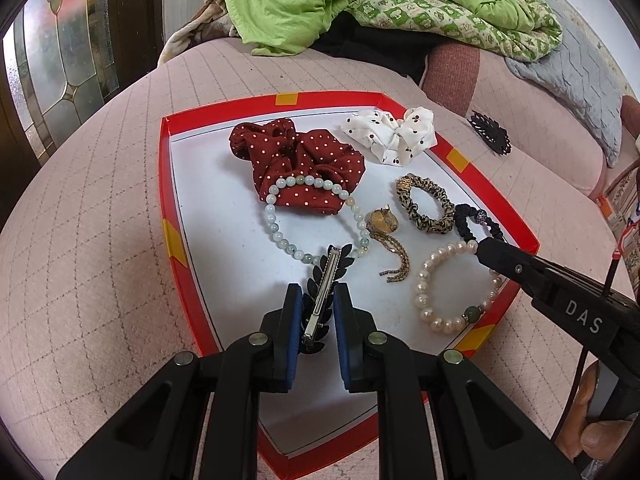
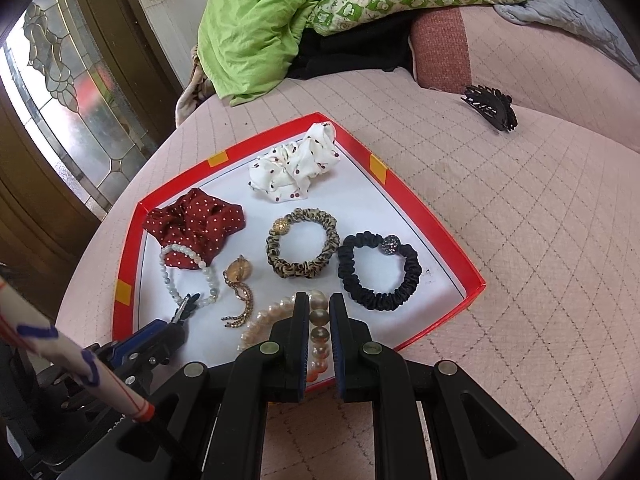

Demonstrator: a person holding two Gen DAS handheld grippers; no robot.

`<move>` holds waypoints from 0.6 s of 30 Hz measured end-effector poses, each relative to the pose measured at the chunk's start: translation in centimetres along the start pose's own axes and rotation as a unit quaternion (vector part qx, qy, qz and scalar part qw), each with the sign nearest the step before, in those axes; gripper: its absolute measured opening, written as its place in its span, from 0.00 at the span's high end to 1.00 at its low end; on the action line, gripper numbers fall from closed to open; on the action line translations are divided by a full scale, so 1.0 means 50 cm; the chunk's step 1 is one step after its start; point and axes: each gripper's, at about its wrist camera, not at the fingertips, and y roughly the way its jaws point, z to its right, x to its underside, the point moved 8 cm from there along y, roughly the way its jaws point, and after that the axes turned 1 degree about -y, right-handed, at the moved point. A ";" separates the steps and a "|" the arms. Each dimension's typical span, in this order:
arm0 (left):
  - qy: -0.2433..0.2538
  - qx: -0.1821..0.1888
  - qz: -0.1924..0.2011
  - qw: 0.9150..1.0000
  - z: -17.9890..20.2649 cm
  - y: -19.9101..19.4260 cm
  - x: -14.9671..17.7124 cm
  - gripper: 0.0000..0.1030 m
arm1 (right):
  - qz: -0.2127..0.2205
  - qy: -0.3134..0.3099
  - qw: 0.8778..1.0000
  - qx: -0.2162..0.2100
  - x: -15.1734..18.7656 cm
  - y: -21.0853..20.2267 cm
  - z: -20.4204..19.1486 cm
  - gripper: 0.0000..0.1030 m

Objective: Organize jewelry
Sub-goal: 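Open both tools to release the leaf clip and pearl bracelet in the tray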

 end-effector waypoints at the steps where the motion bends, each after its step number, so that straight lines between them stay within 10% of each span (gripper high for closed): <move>1: 0.001 0.000 0.000 1.000 0.000 0.000 0.000 0.85 | -0.001 0.000 1.000 0.000 0.001 0.002 0.000 0.89; 18: 0.004 0.003 0.000 1.000 0.006 0.001 -0.001 0.84 | -0.026 -0.002 1.000 0.004 0.013 0.025 0.009 0.89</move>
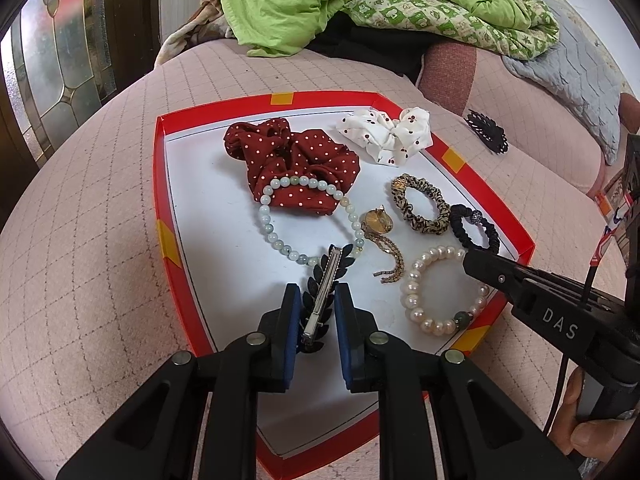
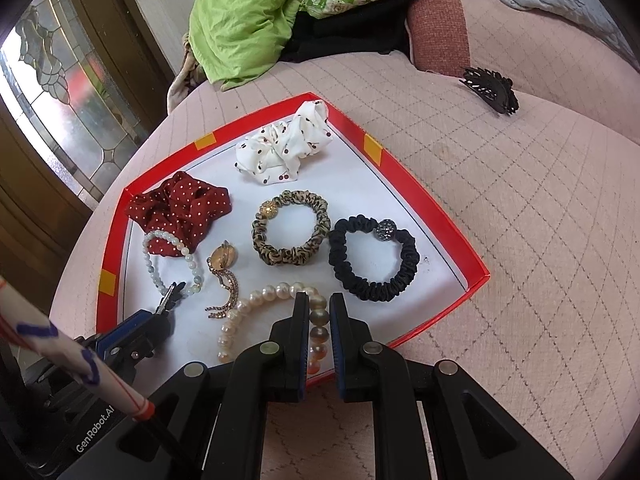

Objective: Organize jewelry
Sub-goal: 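Open both tools to release the leaf clip and pearl bracelet in the tray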

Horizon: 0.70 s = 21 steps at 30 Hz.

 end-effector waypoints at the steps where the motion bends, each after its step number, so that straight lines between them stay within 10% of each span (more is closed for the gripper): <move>1: 0.001 0.000 0.000 1.000 0.001 0.000 0.000 0.81 | 0.000 -0.001 1.000 0.001 0.000 -0.001 -0.001 0.89; 11: 0.006 -0.002 0.007 1.000 0.008 -0.004 -0.005 0.65 | 0.008 -0.007 1.000 -0.002 -0.003 -0.022 -0.012 0.86; 21: 0.002 -0.017 0.026 1.000 0.004 -0.019 -0.012 0.39 | 0.045 -0.028 0.998 0.022 -0.016 -0.081 -0.013 0.46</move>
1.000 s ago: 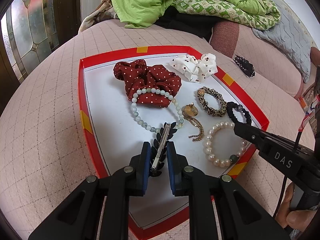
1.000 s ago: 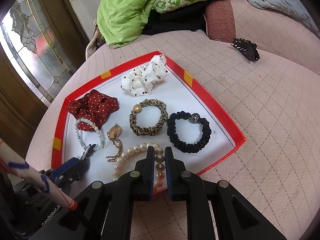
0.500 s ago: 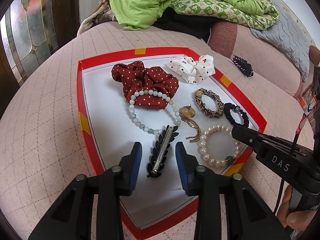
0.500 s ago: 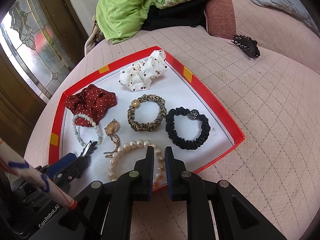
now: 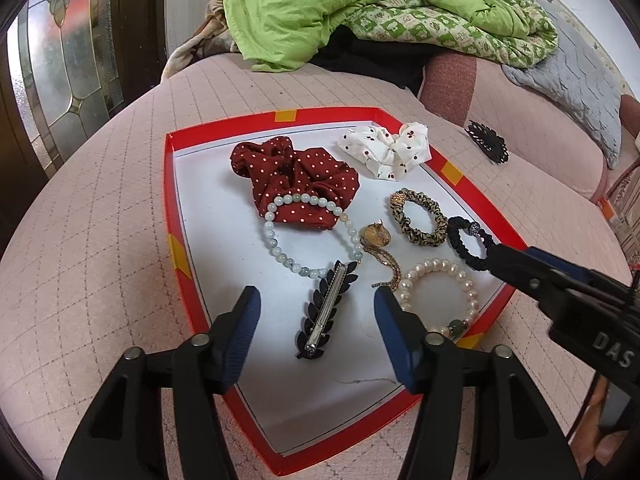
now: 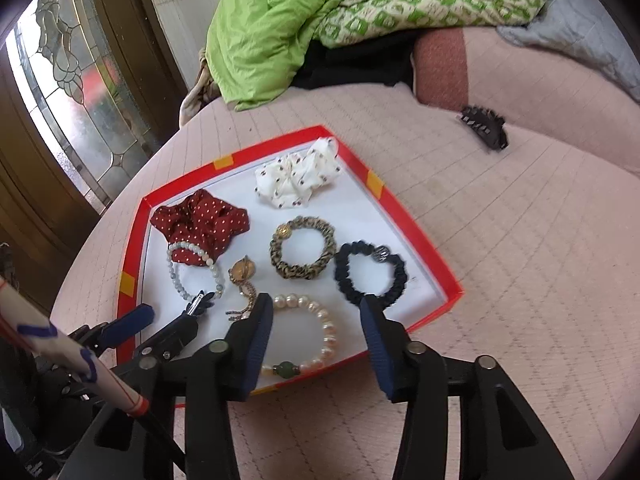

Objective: Organize jewelry

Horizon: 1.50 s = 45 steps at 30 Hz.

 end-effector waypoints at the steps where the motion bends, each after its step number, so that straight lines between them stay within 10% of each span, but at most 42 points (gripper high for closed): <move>1: 0.001 -0.005 0.003 1.000 -0.001 -0.001 -0.001 0.33 | 0.002 -0.002 1.000 0.004 -0.001 -0.004 0.002 0.39; 10: 0.010 -0.037 0.018 0.999 0.004 -0.003 -0.003 0.17 | 0.023 -0.028 0.998 0.049 0.001 -0.053 0.022 0.16; 34: -0.012 -0.058 0.137 0.989 0.096 -0.223 0.079 0.06 | 0.078 -0.053 0.993 0.076 0.113 -0.315 0.138 0.09; 45: 0.065 -0.170 0.159 0.970 0.178 -0.371 0.207 0.00 | 0.125 -0.070 0.987 0.076 0.255 -0.465 0.159 0.07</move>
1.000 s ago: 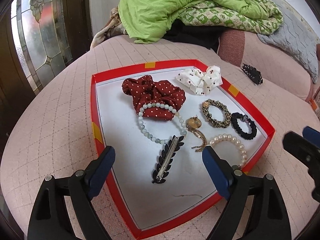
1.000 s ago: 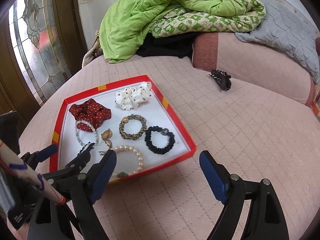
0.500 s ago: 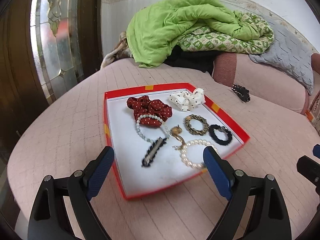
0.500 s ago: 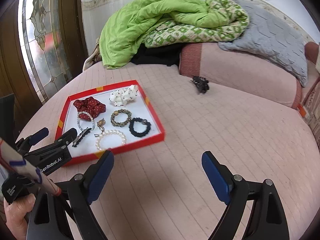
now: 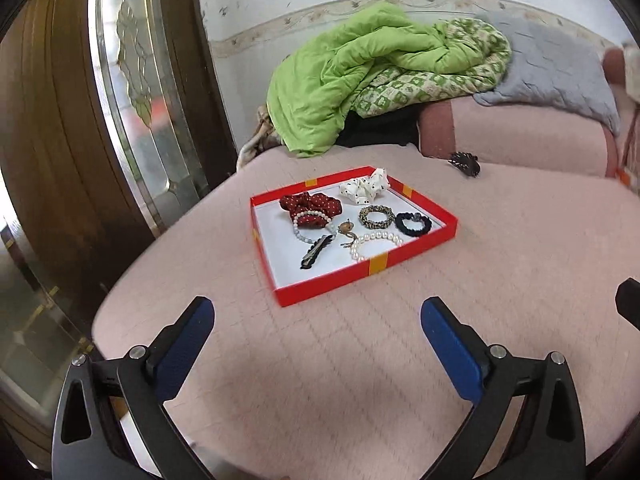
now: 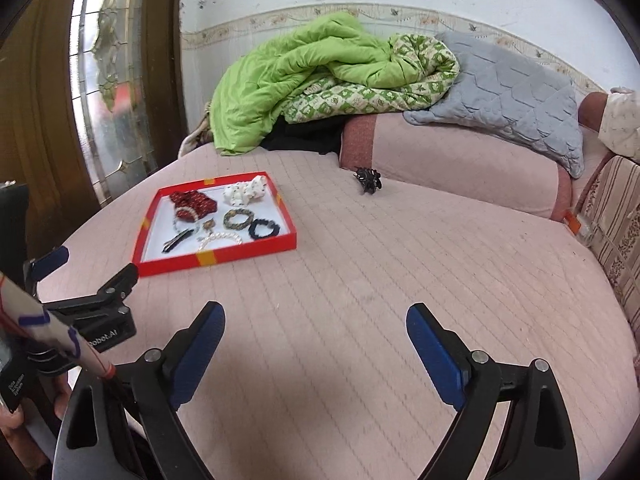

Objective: Organize jewelry

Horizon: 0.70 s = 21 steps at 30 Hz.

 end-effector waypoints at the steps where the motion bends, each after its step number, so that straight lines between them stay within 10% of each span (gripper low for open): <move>1: 0.005 -0.006 0.014 1.000 -0.002 -0.017 0.004 0.00 | 0.001 -0.001 1.000 0.002 0.010 -0.008 -0.001 0.07; 21: -0.016 -0.021 -0.021 0.999 -0.044 0.006 0.048 0.00 | -0.014 -0.025 0.999 0.020 0.055 0.006 -0.023 0.07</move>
